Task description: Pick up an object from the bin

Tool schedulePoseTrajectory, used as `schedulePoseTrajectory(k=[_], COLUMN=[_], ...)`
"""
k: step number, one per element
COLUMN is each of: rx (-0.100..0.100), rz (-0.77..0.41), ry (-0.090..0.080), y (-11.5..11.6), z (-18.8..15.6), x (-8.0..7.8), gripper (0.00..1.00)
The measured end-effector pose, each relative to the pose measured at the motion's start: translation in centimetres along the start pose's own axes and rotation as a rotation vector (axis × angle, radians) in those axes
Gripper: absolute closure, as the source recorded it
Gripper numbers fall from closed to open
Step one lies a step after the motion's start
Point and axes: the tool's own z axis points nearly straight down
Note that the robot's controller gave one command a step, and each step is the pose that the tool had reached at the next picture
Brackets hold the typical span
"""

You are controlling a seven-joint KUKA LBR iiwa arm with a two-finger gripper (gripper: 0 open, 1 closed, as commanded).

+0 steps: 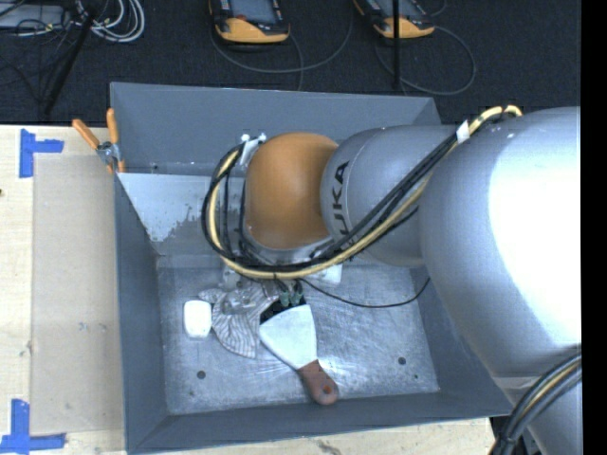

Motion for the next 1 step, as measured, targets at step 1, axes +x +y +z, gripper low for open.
schedulePoseTrajectory(k=[1], rx=[0.003], rz=[-0.034], ry=[-0.006], y=[2.17], z=[-14.51], x=[-0.65], gripper=[1.00])
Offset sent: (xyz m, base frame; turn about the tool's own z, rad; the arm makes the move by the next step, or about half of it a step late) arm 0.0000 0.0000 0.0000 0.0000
